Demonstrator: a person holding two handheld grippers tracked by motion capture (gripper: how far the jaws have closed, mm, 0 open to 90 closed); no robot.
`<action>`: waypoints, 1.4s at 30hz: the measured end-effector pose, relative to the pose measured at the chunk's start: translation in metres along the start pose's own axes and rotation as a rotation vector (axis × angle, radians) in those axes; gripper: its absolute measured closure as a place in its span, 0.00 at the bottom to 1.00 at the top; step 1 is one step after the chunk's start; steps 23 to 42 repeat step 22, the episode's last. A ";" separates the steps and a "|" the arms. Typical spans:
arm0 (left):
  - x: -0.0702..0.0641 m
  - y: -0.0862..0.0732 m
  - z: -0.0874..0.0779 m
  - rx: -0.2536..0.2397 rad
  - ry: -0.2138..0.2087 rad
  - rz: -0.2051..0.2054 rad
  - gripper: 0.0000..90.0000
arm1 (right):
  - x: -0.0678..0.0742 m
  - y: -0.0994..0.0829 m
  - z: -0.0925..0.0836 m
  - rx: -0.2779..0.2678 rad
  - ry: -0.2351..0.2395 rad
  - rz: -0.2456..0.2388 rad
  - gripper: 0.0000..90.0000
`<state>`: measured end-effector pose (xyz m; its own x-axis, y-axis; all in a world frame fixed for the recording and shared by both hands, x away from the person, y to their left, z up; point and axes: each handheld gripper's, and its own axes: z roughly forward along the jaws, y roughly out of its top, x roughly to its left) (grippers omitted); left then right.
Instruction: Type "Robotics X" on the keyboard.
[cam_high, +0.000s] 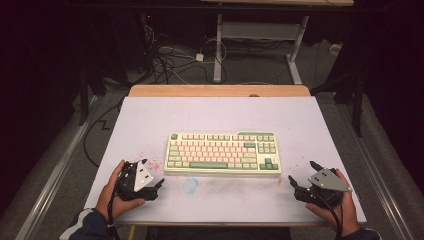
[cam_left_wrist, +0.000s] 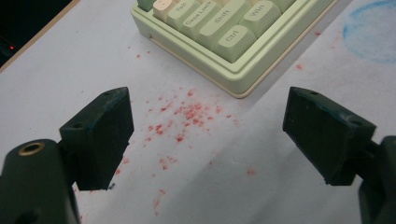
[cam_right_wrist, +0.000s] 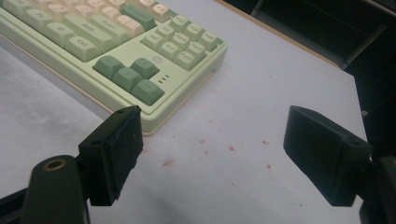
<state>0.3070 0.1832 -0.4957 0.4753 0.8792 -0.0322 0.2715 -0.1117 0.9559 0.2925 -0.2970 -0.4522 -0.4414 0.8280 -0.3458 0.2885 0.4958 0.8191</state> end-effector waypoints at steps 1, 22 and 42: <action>0.000 0.000 0.000 0.003 0.001 0.002 0.17 | 0.000 0.000 0.000 0.000 -0.002 0.000 0.23; 0.001 -0.001 0.006 0.030 -0.004 0.001 0.17 | -0.001 -0.001 0.003 0.014 0.002 -0.008 0.23; 0.001 -0.001 0.006 0.030 -0.004 0.001 0.17 | -0.001 -0.001 0.003 0.014 0.002 -0.008 0.23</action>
